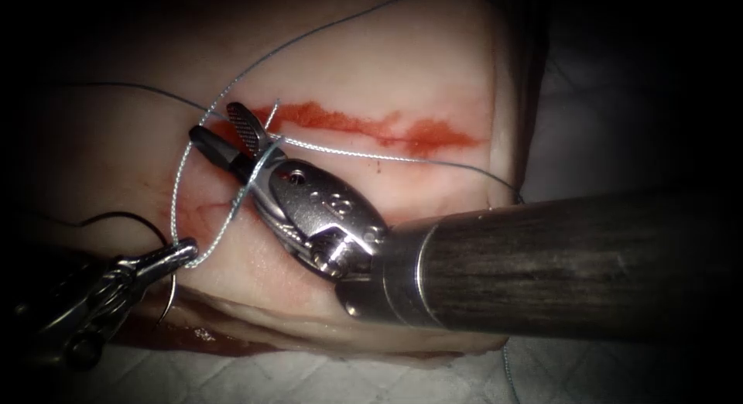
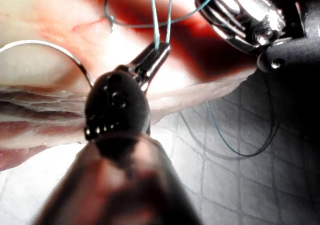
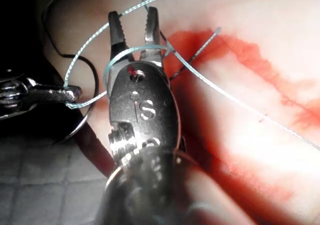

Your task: Wound Closure

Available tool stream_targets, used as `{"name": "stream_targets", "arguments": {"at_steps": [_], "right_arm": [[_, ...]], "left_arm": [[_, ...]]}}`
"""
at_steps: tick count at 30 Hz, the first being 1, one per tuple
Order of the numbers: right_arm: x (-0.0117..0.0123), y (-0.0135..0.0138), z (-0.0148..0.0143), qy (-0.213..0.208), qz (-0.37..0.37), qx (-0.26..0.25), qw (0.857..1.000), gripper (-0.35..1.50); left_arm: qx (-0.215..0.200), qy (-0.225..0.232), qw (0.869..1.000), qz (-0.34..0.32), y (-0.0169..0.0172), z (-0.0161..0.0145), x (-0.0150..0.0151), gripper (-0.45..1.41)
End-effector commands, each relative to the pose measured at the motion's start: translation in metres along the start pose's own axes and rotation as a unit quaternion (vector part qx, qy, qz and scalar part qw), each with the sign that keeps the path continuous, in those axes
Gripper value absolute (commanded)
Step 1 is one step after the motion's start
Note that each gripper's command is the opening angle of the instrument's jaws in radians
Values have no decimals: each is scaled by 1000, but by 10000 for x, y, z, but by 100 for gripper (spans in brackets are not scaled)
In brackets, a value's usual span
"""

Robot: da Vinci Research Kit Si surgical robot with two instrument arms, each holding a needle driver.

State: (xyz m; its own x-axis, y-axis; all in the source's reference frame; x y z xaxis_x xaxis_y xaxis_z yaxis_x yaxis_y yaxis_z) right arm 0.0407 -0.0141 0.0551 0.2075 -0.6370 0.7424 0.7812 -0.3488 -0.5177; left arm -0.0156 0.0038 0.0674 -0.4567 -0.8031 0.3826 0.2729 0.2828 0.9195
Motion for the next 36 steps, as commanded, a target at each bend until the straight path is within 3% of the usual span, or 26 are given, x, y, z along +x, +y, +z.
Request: {"name": "stream_targets", "arguments": {"at_steps": [1, 7, 12, 17, 21, 24, 36], "right_arm": [[10, 7, 6, 9, -1, 6, 1000, 30], [23, 7, 2, 21, 1, 14, 1000, 42], [30, 5, 1, 50, -2, 24, 998, 39], [29, -9, 7, 45, 24, 43, 998, 49], [28, -20, 10, 34, 63, 81, 994, 47], [29, -27, 12, 50, 106, 115, 986, 44], [57, -40, 30, 81, 161, 135, 974, 42]], "left_arm": [[0, 1, 1000, -1, 4, 3, 5, -45], [-1, 1, 1000, -2, 5, 2, 0, -45], [-1, 1, 1000, 4, 5, 4, 0, -45], [-2, 0, 1000, 7, 4, 7, 3, -45], [-2, 0, 1000, 13, 4, 9, 4, -45], [-3, -1, 1000, 13, 4, 11, 4, -45], [-4, -1, 1000, 12, 2, 17, 3, -45]]}}
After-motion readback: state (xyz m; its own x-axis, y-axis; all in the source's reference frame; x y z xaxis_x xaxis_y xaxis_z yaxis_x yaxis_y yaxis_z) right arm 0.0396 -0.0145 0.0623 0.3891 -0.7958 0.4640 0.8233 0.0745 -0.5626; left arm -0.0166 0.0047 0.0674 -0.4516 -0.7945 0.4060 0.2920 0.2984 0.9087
